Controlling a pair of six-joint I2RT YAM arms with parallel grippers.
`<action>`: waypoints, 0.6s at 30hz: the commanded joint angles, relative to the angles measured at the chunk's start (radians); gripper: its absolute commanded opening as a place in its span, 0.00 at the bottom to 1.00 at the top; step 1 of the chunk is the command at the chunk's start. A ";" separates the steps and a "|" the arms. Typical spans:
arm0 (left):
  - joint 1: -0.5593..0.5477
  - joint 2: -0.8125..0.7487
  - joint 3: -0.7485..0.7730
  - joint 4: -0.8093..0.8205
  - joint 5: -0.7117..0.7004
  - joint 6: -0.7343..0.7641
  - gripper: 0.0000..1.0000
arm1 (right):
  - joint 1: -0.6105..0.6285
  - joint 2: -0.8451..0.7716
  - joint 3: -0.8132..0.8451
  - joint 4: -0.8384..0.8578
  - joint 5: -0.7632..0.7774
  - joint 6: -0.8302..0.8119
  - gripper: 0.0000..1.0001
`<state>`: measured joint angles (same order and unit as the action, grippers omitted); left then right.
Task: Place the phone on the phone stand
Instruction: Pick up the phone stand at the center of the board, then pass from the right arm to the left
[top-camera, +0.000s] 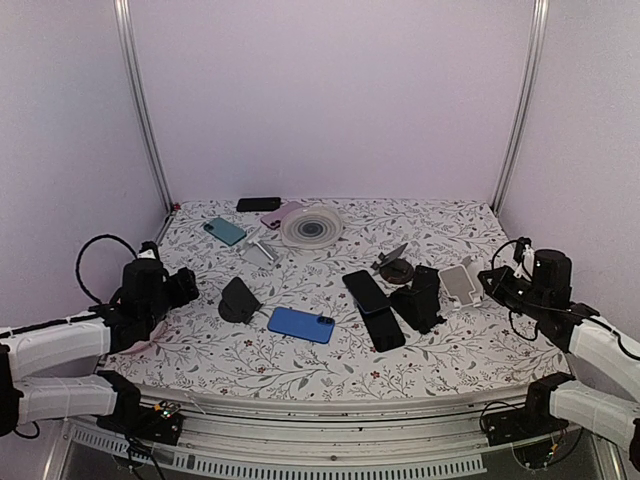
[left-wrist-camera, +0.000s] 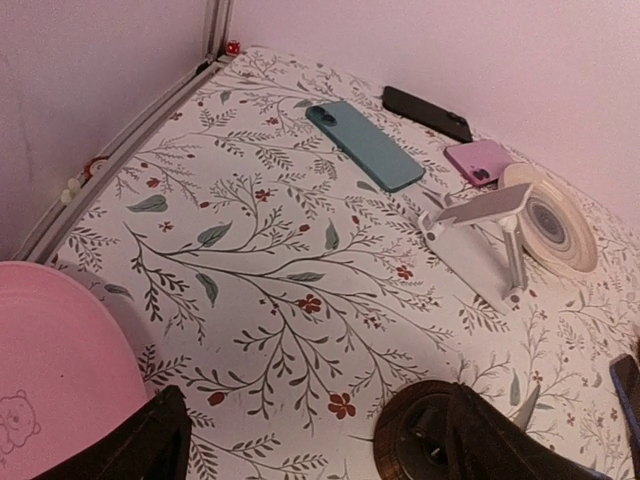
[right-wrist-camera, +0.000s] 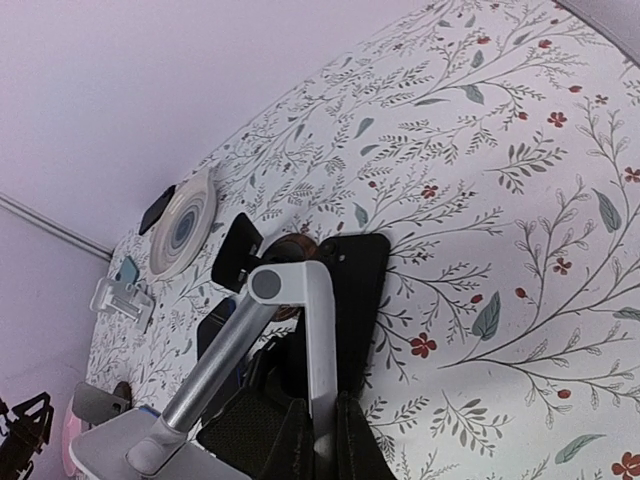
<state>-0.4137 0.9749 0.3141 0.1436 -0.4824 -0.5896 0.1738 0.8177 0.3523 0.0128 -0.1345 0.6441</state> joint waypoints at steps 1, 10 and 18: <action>-0.035 -0.069 0.071 -0.036 0.111 0.020 0.89 | 0.001 -0.064 0.037 0.055 -0.148 -0.023 0.02; -0.213 -0.111 0.151 -0.092 0.172 -0.014 0.96 | 0.133 -0.092 0.071 0.202 -0.289 0.041 0.02; -0.392 -0.042 0.237 -0.056 0.217 -0.049 0.97 | 0.346 0.017 0.124 0.361 -0.314 0.092 0.02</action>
<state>-0.7319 0.9054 0.5026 0.0727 -0.3077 -0.6182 0.4473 0.7856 0.4164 0.2077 -0.3996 0.6964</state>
